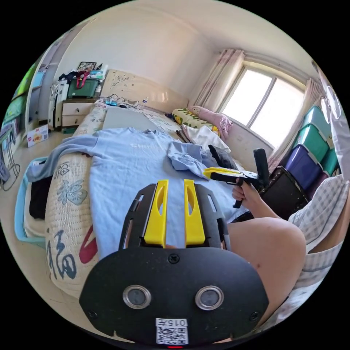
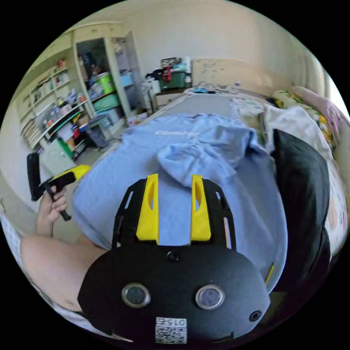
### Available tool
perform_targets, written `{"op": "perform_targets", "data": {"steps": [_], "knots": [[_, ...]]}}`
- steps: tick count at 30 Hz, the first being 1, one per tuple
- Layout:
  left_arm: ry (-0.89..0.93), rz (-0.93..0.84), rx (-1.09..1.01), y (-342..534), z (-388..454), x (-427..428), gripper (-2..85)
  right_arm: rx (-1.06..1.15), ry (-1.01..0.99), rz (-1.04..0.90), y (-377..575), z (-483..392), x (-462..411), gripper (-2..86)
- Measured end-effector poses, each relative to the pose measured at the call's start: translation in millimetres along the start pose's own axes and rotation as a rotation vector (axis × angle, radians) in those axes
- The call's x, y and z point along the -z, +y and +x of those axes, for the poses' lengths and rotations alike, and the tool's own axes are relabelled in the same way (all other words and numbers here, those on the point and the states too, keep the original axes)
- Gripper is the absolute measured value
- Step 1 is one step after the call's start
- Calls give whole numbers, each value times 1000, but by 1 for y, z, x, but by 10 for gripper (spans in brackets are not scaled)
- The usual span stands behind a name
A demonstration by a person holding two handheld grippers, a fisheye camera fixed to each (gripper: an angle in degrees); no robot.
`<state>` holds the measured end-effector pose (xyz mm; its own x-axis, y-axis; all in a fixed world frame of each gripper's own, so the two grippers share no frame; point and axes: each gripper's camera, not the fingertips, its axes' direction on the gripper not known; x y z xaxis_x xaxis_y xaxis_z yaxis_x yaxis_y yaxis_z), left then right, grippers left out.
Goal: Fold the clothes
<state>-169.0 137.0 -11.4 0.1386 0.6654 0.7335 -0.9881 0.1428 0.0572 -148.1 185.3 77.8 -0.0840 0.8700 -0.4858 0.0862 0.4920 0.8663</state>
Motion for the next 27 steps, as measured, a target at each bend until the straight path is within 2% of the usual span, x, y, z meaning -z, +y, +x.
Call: {"op": "perform_targets", "data": {"steps": [1, 3, 4, 8, 10, 14, 17, 19, 21, 23, 27], "knots": [[10, 4, 1, 0, 1, -2, 71, -72, -30, 9, 2, 20, 4, 137], [67, 0, 35, 7, 4, -17, 71, -207, -290, -31, 1, 72, 2, 133], [82, -5, 46, 9, 5, -22, 71, -224, -325, -49, -2, 78, -2, 133], [116, -32, 48, 21, 19, -33, 71, -265, -317, -168, -31, 89, -27, 131], [101, -46, 40, 22, 23, -31, 71, -242, -249, -172, -47, 81, -25, 122], [120, 25, 102, 26, 20, -17, 68, -105, -175, -124, -84, 39, 14, 56], [116, 132, 162, 31, 11, -5, 60, 125, -345, 7, -97, -31, 69, 22], [104, 169, 195, 32, 7, 0, 60, 306, -339, 20, -101, -91, 91, 17], [87, 188, 215, 32, 3, 6, 62, 557, -284, -58, -99, -167, 92, 13], [78, 204, 231, 34, 1, 11, 64, 672, -255, -126, -90, -202, 79, 15], [25, 243, 283, 43, -8, 23, 78, 724, -365, -325, -79, -233, 54, 18]]}}
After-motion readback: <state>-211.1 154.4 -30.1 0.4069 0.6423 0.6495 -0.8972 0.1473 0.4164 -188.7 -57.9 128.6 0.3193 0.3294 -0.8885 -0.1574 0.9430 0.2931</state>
